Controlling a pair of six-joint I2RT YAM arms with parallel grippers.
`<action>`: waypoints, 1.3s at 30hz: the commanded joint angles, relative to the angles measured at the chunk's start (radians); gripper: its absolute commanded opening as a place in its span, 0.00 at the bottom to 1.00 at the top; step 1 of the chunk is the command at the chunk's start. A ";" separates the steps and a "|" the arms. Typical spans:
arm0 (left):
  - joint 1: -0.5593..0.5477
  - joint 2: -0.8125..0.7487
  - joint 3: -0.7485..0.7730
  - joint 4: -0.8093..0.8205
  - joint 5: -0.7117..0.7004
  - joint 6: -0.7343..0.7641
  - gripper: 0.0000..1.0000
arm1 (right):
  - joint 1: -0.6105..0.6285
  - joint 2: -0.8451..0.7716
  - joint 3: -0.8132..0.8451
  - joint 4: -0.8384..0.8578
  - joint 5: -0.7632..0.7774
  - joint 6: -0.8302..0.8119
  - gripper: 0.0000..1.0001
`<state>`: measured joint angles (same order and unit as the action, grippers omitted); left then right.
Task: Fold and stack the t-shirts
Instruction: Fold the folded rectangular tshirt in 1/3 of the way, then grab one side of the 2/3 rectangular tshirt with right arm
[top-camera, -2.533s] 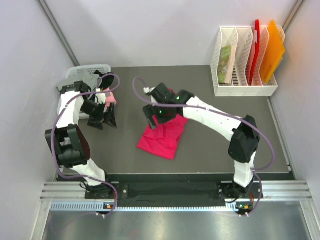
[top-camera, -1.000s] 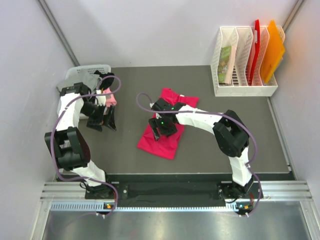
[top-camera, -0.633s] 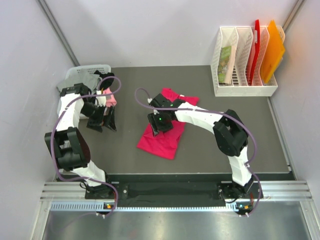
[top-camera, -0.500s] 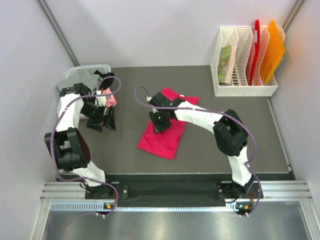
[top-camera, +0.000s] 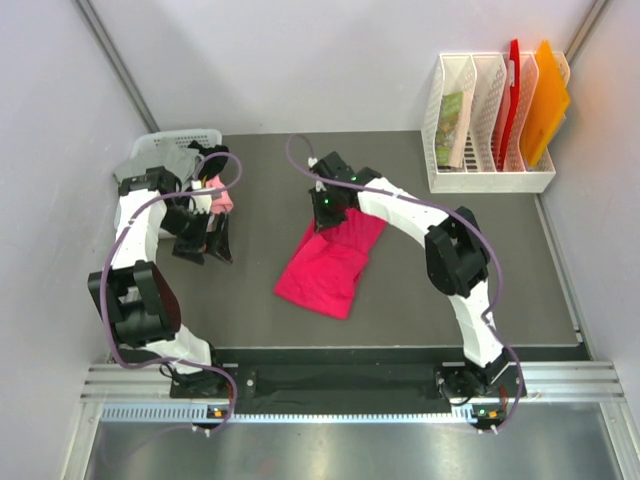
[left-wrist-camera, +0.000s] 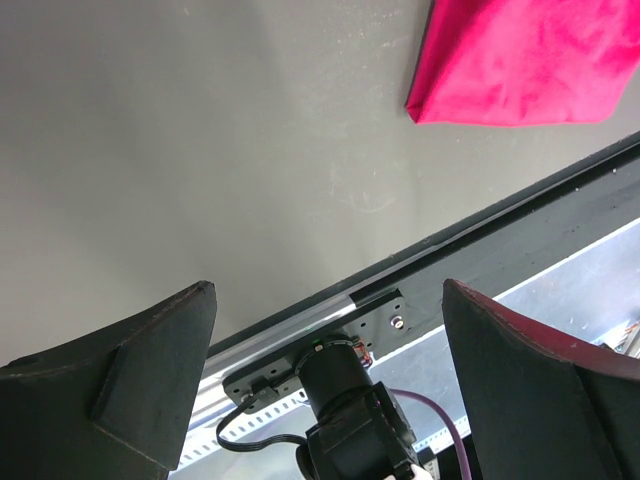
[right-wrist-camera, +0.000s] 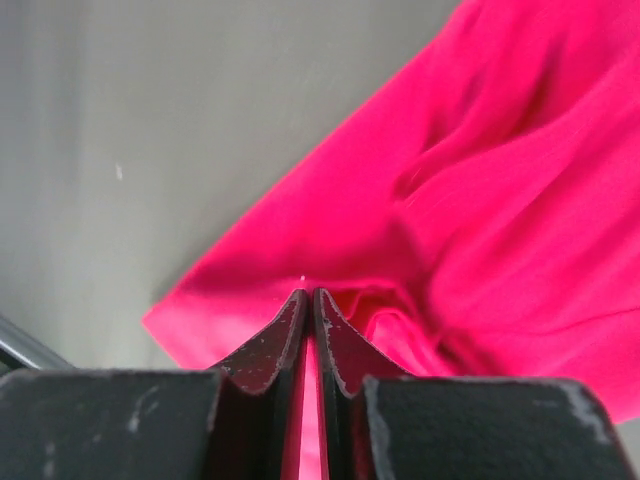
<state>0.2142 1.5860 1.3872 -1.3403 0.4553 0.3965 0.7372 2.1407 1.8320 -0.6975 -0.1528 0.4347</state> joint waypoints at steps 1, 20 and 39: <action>-0.003 -0.043 -0.007 -0.045 0.008 0.027 0.99 | -0.056 0.053 0.116 0.042 -0.060 0.016 0.06; -0.051 -0.015 0.094 -0.124 0.086 0.067 0.99 | -0.068 -0.108 0.061 0.015 0.082 -0.045 0.75; -0.068 -0.006 0.065 0.012 0.003 -0.048 0.99 | 0.574 -0.351 -0.329 -0.102 0.639 -0.248 0.65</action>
<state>0.1394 1.5642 1.4452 -1.3434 0.4694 0.3771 1.2648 1.8637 1.5429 -0.7830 0.3141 0.2153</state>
